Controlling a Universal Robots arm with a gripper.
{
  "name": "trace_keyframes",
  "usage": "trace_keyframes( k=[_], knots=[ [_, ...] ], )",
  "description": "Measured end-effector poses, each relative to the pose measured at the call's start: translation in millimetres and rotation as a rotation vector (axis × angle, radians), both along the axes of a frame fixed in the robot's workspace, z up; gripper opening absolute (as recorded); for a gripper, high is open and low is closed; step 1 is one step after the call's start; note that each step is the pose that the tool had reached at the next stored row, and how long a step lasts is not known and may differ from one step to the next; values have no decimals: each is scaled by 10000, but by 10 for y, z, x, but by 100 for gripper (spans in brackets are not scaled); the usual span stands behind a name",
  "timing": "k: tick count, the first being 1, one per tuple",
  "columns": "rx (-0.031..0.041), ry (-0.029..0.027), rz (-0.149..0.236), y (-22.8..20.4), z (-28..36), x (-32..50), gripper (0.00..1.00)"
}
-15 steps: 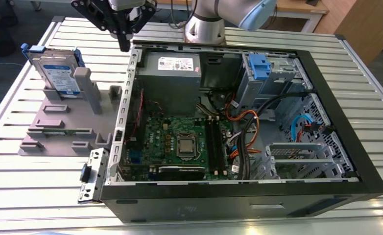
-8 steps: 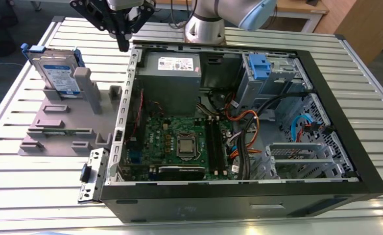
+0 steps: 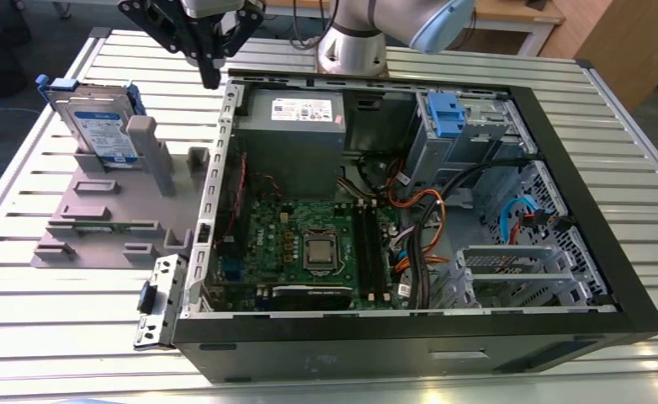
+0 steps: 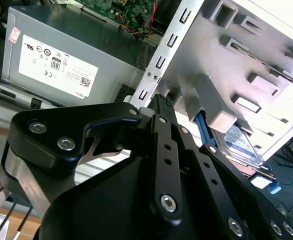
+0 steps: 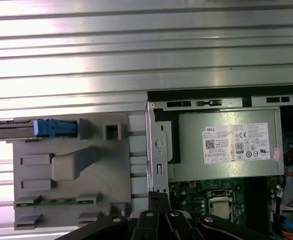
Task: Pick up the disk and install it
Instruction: 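Reach for the disk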
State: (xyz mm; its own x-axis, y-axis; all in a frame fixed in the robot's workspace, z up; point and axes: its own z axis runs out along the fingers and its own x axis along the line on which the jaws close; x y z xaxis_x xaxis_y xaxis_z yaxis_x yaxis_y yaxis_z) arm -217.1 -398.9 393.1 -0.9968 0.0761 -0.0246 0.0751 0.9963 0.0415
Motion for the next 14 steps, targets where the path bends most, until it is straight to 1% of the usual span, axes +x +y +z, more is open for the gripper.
trace_keyframes(
  k=[6, 8, 12, 14],
  knots=[
    [-1, -1, 0, 0, -1, -10, 11],
    [-1, -1, 0, 0, -1, -39, 11],
    [-2, -1, 0, 0, -1, -46, 11],
    [-2, 0, 0, 0, -1, -65, 11]
  ],
)
